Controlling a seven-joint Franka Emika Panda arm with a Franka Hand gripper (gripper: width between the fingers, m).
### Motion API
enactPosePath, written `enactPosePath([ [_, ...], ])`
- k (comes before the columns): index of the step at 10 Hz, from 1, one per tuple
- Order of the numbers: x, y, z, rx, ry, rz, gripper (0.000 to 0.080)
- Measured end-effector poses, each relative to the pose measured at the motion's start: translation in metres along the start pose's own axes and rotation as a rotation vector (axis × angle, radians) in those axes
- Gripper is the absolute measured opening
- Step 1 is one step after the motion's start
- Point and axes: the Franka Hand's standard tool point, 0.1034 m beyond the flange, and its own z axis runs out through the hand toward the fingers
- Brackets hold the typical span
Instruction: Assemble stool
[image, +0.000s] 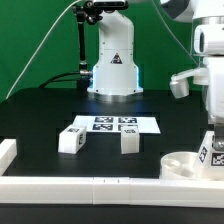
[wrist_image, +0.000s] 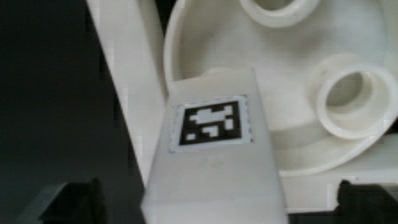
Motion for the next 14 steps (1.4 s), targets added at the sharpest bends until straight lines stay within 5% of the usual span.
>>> enactPosePath([
  [3, -0.004, 0.001, 0.001, 0.001, -0.002, -0.003, 0.0558],
  [4, -0.004, 0.001, 0.0, -0.001, -0.002, 0.01, 0.0357],
  [14, -0.016, 0.005, 0.0, 0.013, 0.043, 0.71, 0.0341],
])
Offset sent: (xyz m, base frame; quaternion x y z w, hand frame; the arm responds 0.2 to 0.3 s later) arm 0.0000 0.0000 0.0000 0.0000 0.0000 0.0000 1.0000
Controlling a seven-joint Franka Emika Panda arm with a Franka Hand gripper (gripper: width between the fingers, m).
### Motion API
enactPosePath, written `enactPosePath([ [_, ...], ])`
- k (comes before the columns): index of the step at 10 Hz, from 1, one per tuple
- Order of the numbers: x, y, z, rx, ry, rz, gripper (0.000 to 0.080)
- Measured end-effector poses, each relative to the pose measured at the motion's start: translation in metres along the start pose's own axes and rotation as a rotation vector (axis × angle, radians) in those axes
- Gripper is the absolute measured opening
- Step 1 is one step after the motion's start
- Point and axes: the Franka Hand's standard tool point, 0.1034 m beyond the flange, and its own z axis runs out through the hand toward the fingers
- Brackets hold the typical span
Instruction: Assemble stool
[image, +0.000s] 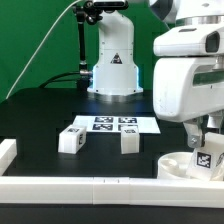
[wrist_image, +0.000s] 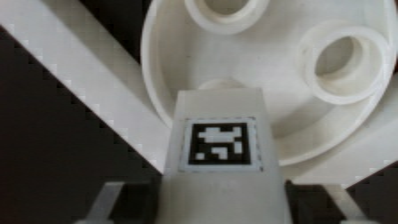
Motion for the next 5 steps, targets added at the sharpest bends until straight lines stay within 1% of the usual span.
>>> enactPosePath([
  [1, -0.0026, 0.003, -0.0001, 0.003, 0.03, 0.146, 0.0341],
  [3, -0.0051, 0.0036, -0.0007, -0.007, 0.09, 0.358, 0.0341],
  [4, -0.0057, 0.0054, -0.001, -0.009, 0.13, 0.478, 0.0341],
  [5, -0.006, 0.008, -0.0013, -0.01, 0.157, 0.539, 0.0341],
])
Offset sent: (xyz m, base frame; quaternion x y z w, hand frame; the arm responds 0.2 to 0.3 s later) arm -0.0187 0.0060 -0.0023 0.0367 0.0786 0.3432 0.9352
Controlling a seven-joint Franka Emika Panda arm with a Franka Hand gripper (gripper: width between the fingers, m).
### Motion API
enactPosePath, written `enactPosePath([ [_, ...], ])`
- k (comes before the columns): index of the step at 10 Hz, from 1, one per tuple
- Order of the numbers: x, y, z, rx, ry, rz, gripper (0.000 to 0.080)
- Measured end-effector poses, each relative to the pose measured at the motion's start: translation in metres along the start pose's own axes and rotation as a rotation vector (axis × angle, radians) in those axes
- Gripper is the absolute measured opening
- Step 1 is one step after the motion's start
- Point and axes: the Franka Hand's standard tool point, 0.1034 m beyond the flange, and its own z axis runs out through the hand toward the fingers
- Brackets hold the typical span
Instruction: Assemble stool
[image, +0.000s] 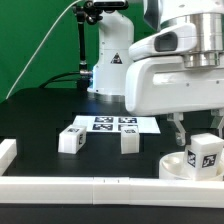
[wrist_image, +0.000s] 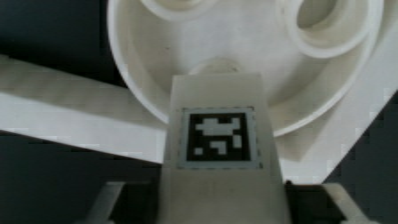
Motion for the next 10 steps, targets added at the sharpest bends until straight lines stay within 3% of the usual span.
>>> enactPosePath([
  [3, 0.001, -0.007, 0.001, -0.003, 0.027, 0.251, 0.0341],
  [7, 0.0, -0.003, 0.001, -0.015, 0.039, 0.433, 0.0351],
  [8, 0.0, -0.003, 0.0, -0.015, 0.04, 0.421, 0.0524],
  [9, -0.001, -0.001, -0.005, -0.016, 0.038, 0.397, 0.0524],
  [10, -0.003, 0.001, -0.015, -0.015, 0.03, 0.365, 0.0627],
])
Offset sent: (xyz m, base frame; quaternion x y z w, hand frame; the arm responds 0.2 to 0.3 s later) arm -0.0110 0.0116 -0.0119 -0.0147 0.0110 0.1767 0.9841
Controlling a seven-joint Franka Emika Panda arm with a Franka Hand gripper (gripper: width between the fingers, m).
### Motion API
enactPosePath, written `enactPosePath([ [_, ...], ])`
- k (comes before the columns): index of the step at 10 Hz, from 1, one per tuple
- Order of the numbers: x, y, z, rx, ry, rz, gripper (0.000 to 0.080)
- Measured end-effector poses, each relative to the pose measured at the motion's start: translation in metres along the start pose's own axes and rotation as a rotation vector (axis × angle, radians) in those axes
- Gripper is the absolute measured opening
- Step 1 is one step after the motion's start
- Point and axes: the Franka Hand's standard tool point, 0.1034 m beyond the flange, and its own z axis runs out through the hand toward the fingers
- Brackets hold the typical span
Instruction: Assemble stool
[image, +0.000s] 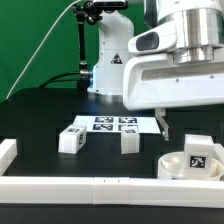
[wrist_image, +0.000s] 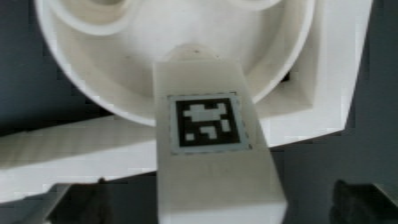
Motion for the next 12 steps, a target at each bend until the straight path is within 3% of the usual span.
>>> enactPosePath([
  [1, -0.001, 0.006, -0.011, -0.001, -0.005, -0.034, 0.0643],
  [3, -0.002, 0.037, -0.027, -0.014, 0.002, -0.103, 0.0649],
  [4, -0.005, 0.047, -0.025, -0.022, 0.004, -0.094, 0.0649],
  [6, -0.006, 0.043, -0.025, -0.019, 0.002, -0.099, 0.0649],
  [7, -0.008, 0.049, -0.022, -0.022, -0.004, -0.108, 0.0649],
  [8, -0.012, 0.063, -0.016, -0.029, -0.014, -0.098, 0.0649],
  [9, -0.024, 0.076, -0.012, -0.042, -0.016, -0.094, 0.0649],
  [10, -0.04, 0.098, -0.007, -0.061, -0.04, -0.149, 0.0649],
  [11, -0.045, 0.115, -0.007, -0.072, -0.046, -0.172, 0.0649],
  [12, -0.043, 0.12, -0.008, -0.074, -0.041, -0.165, 0.0649],
])
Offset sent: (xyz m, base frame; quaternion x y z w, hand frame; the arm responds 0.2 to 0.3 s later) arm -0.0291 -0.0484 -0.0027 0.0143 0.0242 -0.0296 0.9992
